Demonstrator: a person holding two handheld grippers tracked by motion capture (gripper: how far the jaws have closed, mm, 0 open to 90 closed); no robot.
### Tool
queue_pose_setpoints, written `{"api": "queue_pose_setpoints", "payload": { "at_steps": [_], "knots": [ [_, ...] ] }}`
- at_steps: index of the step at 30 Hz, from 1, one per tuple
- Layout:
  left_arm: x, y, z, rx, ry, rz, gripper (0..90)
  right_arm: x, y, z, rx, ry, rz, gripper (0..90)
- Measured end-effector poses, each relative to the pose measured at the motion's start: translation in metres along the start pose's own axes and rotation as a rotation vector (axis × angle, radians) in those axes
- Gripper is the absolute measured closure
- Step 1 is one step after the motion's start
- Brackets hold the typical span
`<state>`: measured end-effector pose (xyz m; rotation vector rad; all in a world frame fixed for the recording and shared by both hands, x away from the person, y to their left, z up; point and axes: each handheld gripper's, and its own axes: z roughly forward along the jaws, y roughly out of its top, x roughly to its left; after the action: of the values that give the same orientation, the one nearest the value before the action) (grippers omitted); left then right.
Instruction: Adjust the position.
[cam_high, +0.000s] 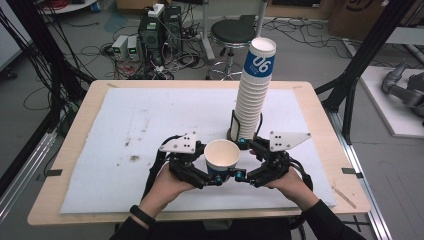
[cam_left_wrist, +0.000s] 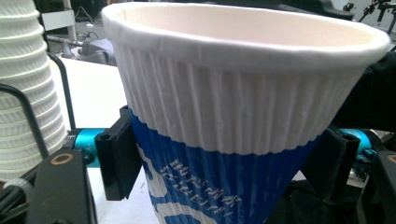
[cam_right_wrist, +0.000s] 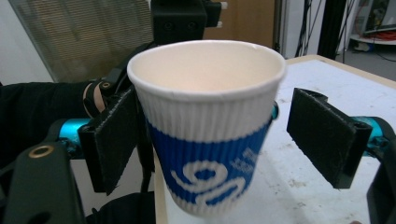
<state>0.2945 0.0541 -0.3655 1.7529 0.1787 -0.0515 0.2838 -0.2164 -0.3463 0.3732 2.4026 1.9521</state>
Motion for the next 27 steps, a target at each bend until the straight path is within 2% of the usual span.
{"api": "queue_pose_setpoints", "payload": {
  "at_steps": [5, 9, 11, 14, 19, 27],
  "knots": [
    [0.001, 0.002, -0.006, -0.013, 0.016, 0.004, 24.3, -0.004, -0.002, -0.007, -0.004, -0.001, -0.008, 17.8],
    [0.002, 0.003, -0.010, -0.017, 0.033, 0.002, 24.4, -0.006, -0.005, -0.008, 0.018, -0.004, -0.011, 17.8],
    [0.002, 0.003, -0.011, -0.027, 0.037, -0.009, 24.5, -0.007, -0.007, -0.006, 0.024, -0.006, -0.013, 17.8],
    [0.002, 0.004, -0.012, -0.034, 0.048, -0.005, 24.6, -0.008, -0.011, -0.002, 0.049, -0.012, -0.017, 17.8],
    [0.000, 0.007, -0.013, -0.049, 0.063, -0.003, 24.7, -0.007, -0.016, 0.003, 0.060, -0.011, -0.019, 17.8],
    [-0.002, 0.009, -0.013, -0.065, 0.063, -0.009, 24.8, -0.006, -0.020, 0.010, 0.079, -0.010, -0.021, 17.8]
  ]
}}
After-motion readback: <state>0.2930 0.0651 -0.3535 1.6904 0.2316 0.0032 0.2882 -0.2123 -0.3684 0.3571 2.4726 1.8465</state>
